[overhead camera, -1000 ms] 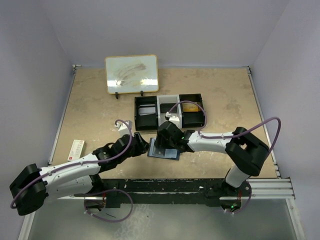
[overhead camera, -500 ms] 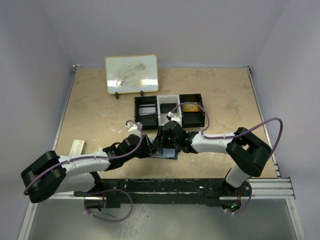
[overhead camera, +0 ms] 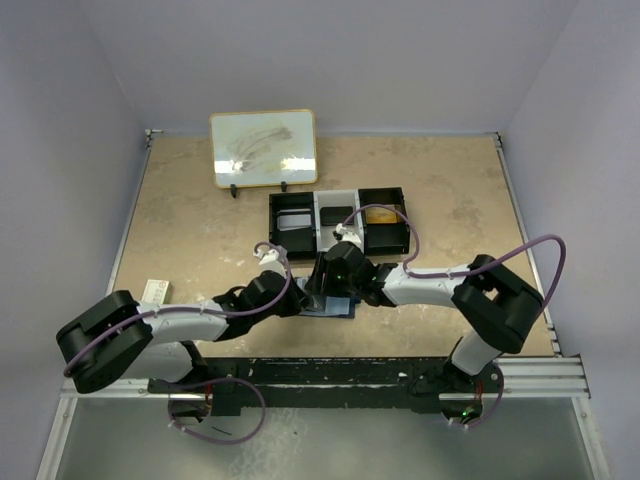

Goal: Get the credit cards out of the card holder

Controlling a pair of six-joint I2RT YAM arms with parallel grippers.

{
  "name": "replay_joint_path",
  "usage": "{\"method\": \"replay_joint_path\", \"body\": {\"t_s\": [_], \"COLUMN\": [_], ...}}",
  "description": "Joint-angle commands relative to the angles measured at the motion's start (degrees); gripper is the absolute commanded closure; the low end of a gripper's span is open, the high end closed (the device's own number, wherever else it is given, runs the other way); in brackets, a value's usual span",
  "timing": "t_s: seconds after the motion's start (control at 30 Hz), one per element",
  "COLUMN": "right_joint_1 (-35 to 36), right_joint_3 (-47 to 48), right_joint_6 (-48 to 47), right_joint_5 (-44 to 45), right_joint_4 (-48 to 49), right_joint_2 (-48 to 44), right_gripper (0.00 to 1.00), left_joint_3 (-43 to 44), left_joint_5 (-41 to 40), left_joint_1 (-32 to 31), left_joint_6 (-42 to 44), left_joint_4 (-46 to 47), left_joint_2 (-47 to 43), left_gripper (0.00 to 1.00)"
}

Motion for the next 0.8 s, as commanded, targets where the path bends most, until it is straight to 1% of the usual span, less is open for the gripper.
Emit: {"method": "replay_joint_path", "body": {"t_s": [0.0,0.13,0.27,0.37,0.5,0.57,0.67,0.7,0.77], "right_joint_1": [0.1,-1.4,-2.9,-4.4,-5.5,-5.9,-6.1,-6.1,-6.2], "right_joint_3": [-1.3,-1.4,-2.2,-2.4,-4.5,-6.0,-8.5,-9.2,-10.4], "right_joint_6": [-0.4,-0.9,-1.7,-1.8,0.8,2.1,3.2,3.3,3.9], "right_joint_5": [-3.4,-2.7,-1.4,0.4,6.2,7.7,8.9,9.0,8.9], "right_joint_4": [-2.7,-4.9,-7.9,-12.8,-18.5,-19.6,-20.5,-20.6,-21.1], "right_joint_2": [-1.1,-5.3,-11.1,-15.1,-22.0,-26.2,-30.8,-32.1,-34.0], "right_gripper": [0.38,0.31,0.27,0.27,0.25,0.25,0.24,0.24,0.24], "left_joint_3": [1.9,3.3,5.6,8.1,12.0,13.6,16.1,16.7,17.6], "left_joint_5": [-0.2,-2.3,-4.2,-6.6,-9.8,-10.3,-9.9,-9.9,-9.9], "left_joint_1": [-0.2,-0.4,-1.6,-3.2,-6.2,-7.6,-8.9,-9.3,-9.9], "left_joint_6": [-0.2,0.7,1.6,2.1,2.5,2.5,2.7,2.8,2.7], "left_joint_4": [3.3,-1.0,-5.4,-8.9,-12.2,-12.4,-12.2,-11.8,-11.4], "left_joint_2": [0.3,0.1,0.1,1.1,3.6,5.1,7.4,8.1,9.4], "left_gripper": [1.0,1.0,1.0,1.0,0.89,0.77,0.64,0.61,0.58]}}
